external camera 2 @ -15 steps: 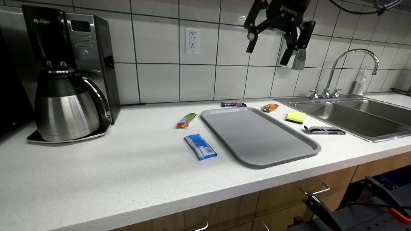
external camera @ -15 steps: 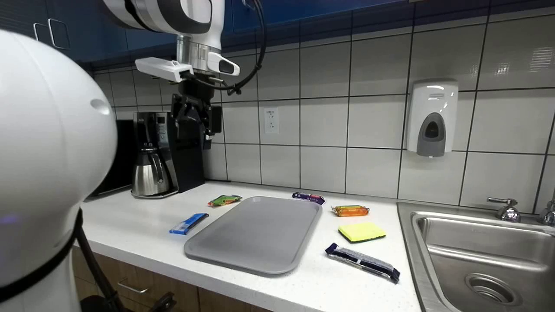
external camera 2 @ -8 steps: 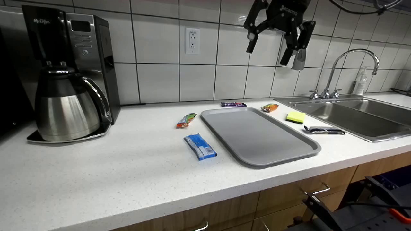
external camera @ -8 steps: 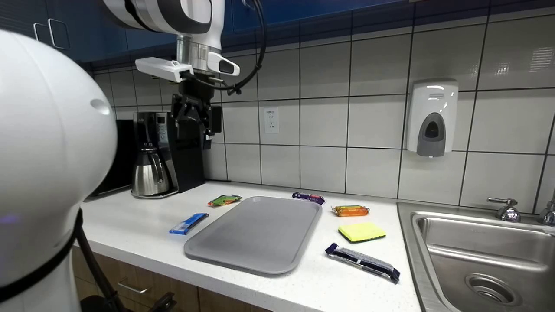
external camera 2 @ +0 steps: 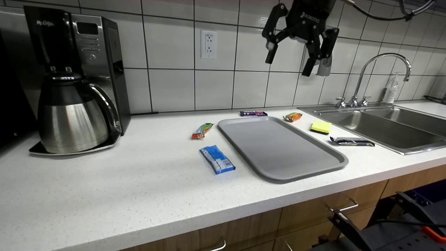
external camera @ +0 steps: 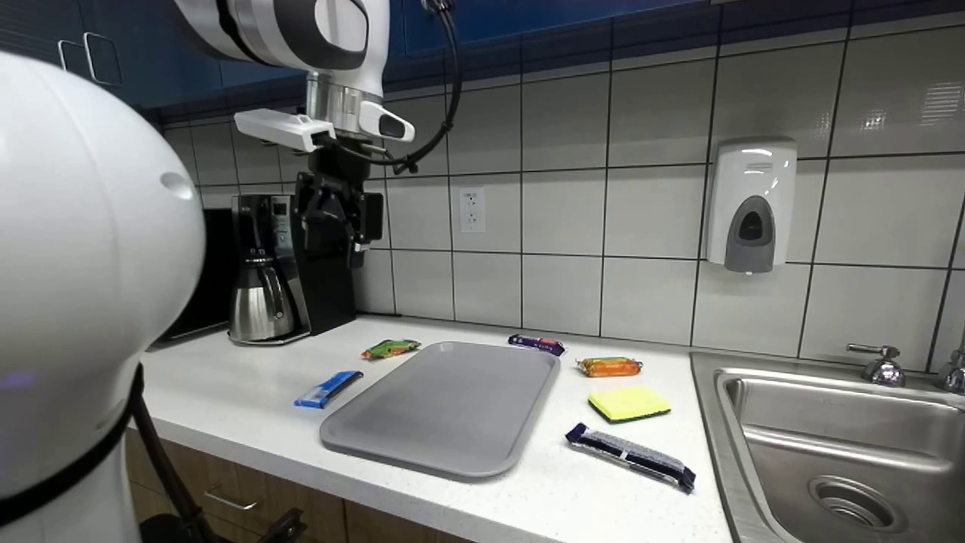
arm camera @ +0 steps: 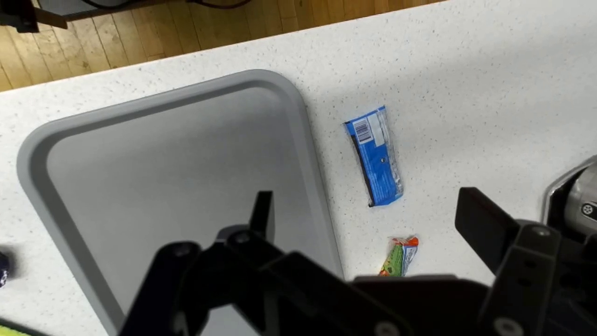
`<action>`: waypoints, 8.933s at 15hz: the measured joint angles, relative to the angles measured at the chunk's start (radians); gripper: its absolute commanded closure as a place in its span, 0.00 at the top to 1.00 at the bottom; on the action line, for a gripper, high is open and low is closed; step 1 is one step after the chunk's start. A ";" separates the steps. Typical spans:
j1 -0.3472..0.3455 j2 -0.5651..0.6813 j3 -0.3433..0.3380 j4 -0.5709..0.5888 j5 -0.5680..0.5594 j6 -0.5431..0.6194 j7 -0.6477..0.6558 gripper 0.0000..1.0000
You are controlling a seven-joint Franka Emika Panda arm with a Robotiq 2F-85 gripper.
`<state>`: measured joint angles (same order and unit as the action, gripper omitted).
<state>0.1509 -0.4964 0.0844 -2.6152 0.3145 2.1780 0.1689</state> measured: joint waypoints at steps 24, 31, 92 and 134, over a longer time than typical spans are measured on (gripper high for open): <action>0.068 0.403 0.085 0.104 -0.056 0.269 -0.120 1.00; 0.073 0.527 0.113 0.177 -0.180 0.314 -0.089 1.00; 0.218 0.801 0.037 0.435 -0.378 0.301 0.196 0.05; 0.034 0.672 -0.018 0.130 -0.507 0.311 0.145 0.58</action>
<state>0.1845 0.1754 0.0659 -2.4851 -0.1929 2.4891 0.3141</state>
